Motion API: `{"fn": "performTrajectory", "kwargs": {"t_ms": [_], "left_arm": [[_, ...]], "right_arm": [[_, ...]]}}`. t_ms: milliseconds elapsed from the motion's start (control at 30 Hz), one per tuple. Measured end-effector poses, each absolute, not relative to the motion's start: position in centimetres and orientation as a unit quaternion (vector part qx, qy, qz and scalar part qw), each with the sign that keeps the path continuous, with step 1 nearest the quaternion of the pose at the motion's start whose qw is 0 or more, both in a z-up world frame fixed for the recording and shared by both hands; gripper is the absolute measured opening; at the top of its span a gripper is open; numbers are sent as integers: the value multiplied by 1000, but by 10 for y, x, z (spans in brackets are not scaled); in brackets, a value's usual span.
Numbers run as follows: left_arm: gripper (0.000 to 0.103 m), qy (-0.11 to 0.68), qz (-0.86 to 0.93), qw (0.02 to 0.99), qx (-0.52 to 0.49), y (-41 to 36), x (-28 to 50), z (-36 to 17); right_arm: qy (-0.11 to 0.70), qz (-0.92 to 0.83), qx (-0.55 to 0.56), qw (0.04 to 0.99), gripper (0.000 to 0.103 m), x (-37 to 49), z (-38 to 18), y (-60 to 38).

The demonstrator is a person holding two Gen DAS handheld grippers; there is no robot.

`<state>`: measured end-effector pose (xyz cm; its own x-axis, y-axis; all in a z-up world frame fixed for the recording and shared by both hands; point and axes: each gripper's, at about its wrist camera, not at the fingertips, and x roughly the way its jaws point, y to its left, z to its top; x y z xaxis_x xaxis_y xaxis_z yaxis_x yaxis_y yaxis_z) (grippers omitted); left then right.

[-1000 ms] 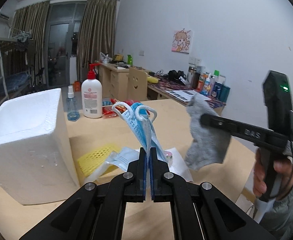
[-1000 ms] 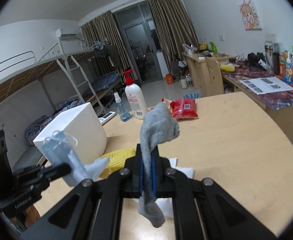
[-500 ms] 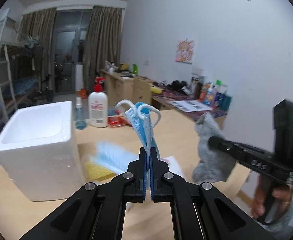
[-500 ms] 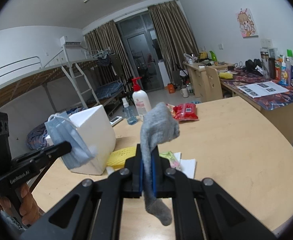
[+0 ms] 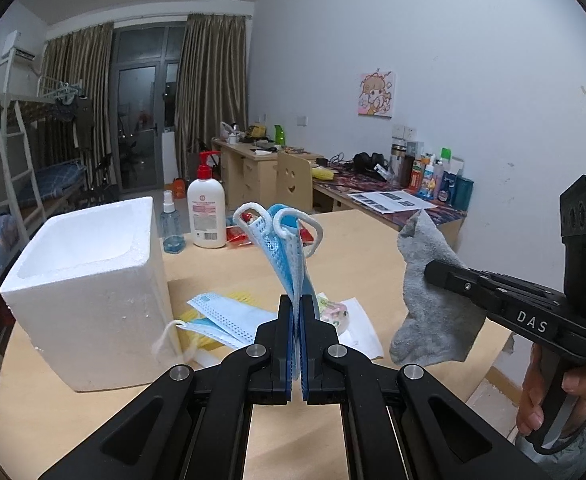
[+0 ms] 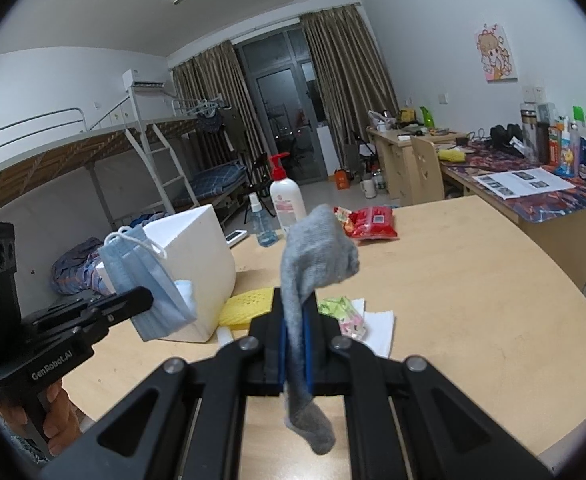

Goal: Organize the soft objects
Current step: 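Lift the mask with the left tool while the right tool lifts the sock toward the foam box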

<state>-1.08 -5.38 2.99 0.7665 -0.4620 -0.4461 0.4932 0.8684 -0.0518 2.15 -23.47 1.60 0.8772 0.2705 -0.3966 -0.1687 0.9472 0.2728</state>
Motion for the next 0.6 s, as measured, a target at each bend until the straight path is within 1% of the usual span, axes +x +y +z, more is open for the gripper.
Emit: {"fn": "performTrajectory", "kwargs": {"t_ms": [300,600], "left_arm": [[2,226,-246,942,41,-53,-13,29],[2,225,-191,955,22,-18,-17,32]], "right_arm": [[221,119,110,962,9,19,16,-225],[222,171,100,955,9,27,20,-198]]}}
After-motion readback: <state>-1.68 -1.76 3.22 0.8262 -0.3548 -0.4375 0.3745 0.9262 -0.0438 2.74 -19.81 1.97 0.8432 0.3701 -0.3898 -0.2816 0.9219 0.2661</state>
